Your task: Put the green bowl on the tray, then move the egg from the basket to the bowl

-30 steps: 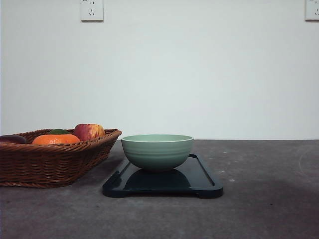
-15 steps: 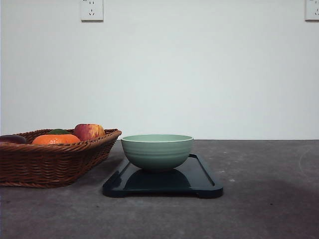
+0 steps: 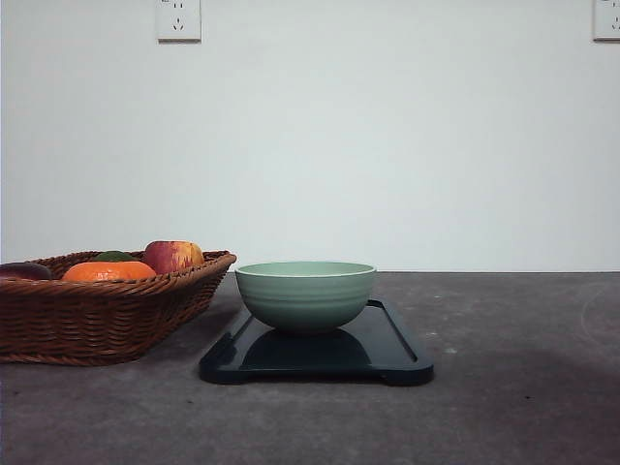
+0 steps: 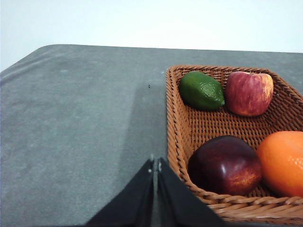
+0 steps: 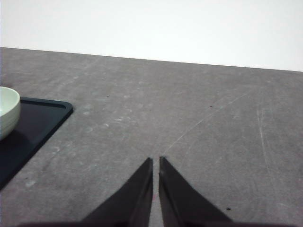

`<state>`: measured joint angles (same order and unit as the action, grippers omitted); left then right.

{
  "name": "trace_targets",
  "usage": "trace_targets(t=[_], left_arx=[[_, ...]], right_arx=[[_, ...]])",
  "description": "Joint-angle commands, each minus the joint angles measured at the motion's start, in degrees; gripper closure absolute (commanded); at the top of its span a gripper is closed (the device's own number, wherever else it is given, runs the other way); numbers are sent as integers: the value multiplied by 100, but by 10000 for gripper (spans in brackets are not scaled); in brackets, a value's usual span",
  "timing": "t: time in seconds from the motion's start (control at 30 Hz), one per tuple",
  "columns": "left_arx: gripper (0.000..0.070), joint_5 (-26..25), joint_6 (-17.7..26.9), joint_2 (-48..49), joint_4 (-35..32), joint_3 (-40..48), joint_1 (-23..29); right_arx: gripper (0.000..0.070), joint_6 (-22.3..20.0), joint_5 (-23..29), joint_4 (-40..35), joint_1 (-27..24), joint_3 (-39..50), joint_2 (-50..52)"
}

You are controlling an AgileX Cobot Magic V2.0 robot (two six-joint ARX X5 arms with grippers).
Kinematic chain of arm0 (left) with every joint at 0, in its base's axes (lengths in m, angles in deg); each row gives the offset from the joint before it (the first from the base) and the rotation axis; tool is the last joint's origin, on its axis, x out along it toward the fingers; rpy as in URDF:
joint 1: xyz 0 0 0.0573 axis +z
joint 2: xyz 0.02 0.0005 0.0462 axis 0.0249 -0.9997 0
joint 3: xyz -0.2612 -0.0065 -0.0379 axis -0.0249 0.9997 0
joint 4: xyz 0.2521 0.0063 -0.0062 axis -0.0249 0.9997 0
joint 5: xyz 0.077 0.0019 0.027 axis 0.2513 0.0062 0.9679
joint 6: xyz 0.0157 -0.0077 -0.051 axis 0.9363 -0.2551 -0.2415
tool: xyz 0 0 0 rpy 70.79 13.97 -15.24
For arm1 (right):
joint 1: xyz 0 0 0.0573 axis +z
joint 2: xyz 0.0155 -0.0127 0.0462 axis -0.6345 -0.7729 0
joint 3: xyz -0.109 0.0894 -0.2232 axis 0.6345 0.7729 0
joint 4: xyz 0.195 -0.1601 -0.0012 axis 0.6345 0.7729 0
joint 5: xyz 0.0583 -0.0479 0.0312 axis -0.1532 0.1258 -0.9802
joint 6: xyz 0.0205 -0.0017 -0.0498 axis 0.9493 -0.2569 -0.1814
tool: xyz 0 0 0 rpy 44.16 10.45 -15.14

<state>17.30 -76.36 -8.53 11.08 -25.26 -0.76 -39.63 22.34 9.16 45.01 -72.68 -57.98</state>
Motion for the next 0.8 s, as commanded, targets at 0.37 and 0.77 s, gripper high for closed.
trace_targets(t=[0.37,0.77], left_arx=[[700,2,52,4,28,105,2],[700,2,52,4,28,105,2]], right_arx=[[684,13,2,-76,13,22,4],[684,13,2,-76,13,22,4]])
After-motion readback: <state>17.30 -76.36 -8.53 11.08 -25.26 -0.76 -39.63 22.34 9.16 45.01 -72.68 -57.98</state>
